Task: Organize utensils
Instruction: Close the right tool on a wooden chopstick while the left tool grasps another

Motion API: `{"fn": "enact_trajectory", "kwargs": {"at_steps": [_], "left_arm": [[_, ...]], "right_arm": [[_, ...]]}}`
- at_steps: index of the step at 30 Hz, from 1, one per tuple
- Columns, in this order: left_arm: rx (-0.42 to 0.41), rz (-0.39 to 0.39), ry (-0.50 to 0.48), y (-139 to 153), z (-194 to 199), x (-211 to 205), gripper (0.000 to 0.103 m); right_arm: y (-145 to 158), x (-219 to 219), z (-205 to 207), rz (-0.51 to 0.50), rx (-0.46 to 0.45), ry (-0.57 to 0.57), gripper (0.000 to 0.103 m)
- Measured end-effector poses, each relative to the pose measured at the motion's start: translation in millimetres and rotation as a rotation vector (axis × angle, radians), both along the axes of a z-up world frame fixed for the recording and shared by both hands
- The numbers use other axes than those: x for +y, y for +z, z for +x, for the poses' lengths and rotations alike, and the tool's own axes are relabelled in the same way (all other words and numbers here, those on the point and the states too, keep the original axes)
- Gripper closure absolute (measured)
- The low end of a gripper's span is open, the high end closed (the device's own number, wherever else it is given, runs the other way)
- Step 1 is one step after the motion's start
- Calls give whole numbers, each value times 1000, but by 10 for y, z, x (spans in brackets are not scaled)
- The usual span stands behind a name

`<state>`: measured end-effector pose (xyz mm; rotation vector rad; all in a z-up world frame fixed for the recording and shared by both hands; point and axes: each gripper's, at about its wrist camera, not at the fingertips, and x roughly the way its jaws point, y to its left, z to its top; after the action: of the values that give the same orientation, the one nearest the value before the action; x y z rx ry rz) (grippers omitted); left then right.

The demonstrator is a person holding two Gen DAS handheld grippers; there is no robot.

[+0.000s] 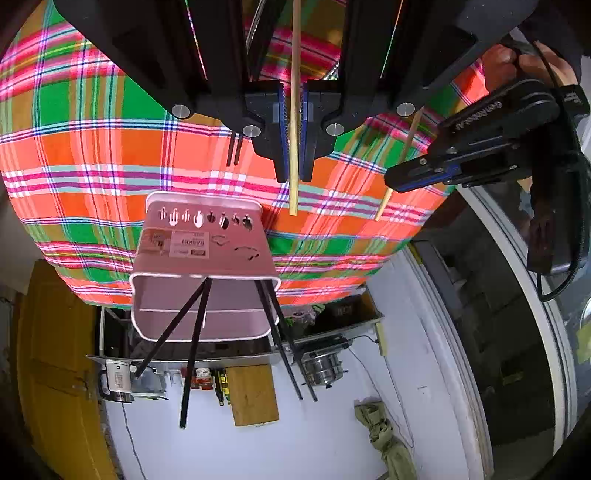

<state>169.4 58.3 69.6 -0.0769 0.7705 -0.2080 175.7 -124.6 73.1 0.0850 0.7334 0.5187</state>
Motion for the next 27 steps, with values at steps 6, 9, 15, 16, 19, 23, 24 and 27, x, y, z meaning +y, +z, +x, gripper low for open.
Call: {"fn": "enact_trajectory", "kwargs": {"at_steps": [6,9,15,16,19,23,24,27], "left_arm": [[-17,-22,-10,93,-33,14,97],[-36,-31,-15,167,-36,27,97],[-69,-42,-23,322,-42,35,97],[-74,-43,-24,348,-41,35,97],[-87,-42,-26,415,-40,43,97],[-100,-44,-30,487,-51,33,97],[-103,-45,-32,505,-54,29,97],[-111,-41,-37,551,-63,10,97]], "right_arm": [[43,-84,-1,47,0,2,98],[89,-98,-9,53,-15,3,98],[230,-124,-20,69,-48,4,98],[252,-127,-22,69,-54,4,98],[308,-149,-28,69,-70,3,98],[387,-173,-51,69,-89,1,98],[403,-180,-62,69,-94,1,98],[433,-191,-75,64,-103,-1,98]]}}
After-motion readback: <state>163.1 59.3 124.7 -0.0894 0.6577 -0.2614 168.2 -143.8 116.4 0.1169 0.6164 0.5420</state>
